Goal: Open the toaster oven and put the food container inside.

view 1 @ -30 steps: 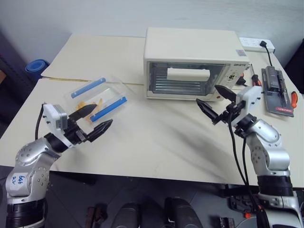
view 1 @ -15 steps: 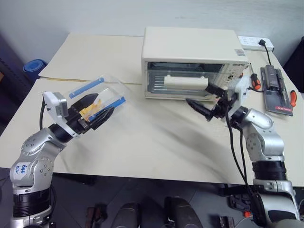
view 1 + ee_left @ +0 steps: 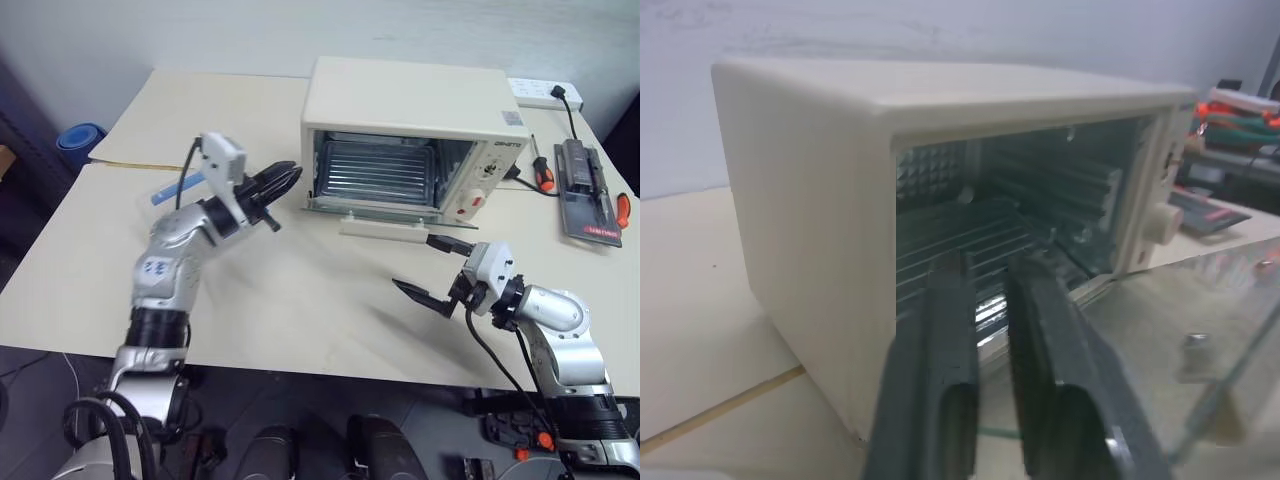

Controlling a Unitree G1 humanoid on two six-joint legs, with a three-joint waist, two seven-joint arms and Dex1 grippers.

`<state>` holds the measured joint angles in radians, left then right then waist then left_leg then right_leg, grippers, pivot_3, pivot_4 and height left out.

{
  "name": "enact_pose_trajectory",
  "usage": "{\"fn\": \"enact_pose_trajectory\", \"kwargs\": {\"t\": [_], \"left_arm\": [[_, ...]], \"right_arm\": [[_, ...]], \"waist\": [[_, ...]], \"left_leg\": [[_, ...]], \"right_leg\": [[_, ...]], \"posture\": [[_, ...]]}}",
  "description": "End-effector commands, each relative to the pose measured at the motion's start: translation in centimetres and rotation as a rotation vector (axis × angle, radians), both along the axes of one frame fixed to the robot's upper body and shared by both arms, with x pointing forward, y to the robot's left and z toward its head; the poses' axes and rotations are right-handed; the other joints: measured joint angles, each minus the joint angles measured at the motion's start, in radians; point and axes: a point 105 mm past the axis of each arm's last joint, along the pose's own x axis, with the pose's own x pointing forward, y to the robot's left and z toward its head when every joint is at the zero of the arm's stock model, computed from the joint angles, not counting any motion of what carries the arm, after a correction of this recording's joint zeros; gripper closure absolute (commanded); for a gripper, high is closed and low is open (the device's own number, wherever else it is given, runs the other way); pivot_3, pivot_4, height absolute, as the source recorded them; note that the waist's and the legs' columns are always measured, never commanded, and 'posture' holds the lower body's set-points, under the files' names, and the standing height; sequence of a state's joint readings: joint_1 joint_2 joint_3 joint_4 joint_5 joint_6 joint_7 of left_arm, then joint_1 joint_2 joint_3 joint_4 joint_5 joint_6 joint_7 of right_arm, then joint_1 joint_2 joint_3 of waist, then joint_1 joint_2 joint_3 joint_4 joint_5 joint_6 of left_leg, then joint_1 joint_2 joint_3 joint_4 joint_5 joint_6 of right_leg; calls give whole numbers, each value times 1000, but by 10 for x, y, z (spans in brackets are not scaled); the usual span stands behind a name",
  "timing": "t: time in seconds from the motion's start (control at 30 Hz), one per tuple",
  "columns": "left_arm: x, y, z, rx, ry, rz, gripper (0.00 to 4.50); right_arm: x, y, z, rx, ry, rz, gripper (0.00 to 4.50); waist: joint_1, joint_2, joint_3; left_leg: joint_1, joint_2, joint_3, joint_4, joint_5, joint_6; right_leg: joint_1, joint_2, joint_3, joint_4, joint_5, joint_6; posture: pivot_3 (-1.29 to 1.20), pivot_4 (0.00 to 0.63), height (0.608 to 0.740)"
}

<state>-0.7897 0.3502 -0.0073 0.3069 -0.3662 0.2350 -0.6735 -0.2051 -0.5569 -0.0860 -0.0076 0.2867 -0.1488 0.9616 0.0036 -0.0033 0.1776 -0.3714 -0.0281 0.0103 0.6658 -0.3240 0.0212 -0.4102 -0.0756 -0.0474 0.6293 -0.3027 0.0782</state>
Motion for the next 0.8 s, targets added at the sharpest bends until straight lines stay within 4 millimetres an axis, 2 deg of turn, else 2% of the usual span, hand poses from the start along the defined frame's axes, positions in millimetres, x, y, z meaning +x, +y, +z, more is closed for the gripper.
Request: {"fn": "enact_pose_trajectory", "kwargs": {"t": [0.03,0.2,0.33,0.4,0.5,0.57,0.63,0.7,0.8], "left_arm": [[-4,-17,-19,123,-21,-93,4439],[-13,-23,-46,224,-18,-159,4439],[-21,-19,-66,243,-8,-147,4439],[-26,-13,-75,248,-2,-135,4439],[-35,-1,-80,225,-31,-105,4439],[-44,17,-79,150,-24,-68,4439],[-58,33,-71,59,-50,-54,4011],[-68,67,-64,-46,-21,67,3510],[-84,120,-67,-97,49,283,2642]], "right_arm": [[-8,-10,-5,1,-20,-48,0],[-30,-47,-20,34,33,-202,0],[-53,-71,-21,66,61,-308,0],[-58,-77,-15,90,62,-345,0],[-63,-73,-5,112,46,-333,0],[-61,-63,5,143,12,-298,0],[-59,-52,15,194,6,-242,0],[-55,-32,30,266,-16,-137,0],[-47,-10,45,292,-74,-50,0]], "waist": [[-1,0,0],[7,0,0],[13,0,0],[13,0,0],[7,0,0],[5,0,0],[-3,1,0],[-8,0,0],[-11,0,0]], "left_leg": [[0,0,0,0,0,0],[0,0,0,0,0,0],[1,0,1,1,0,0],[2,0,1,1,0,1],[2,0,1,1,0,1],[2,1,0,1,1,0],[3,1,0,0,1,0],[3,1,0,0,1,0],[3,3,0,0,1,0]], "right_leg": [[0,0,0,0,0,0],[0,-1,0,-1,0,1],[1,-1,2,-2,0,1],[1,-1,2,-2,0,1],[1,-1,3,-1,0,1],[2,-1,2,-1,0,1],[1,-1,3,-1,0,0],[1,-1,3,-1,0,0],[1,-1,3,-2,0,0]], "posture": [[0,150,740],[0,150,740],[0,150,740],[0,150,740],[0,150,740],[0,150,740],[0,150,740],[0,150,740],[0,150,740]]}}
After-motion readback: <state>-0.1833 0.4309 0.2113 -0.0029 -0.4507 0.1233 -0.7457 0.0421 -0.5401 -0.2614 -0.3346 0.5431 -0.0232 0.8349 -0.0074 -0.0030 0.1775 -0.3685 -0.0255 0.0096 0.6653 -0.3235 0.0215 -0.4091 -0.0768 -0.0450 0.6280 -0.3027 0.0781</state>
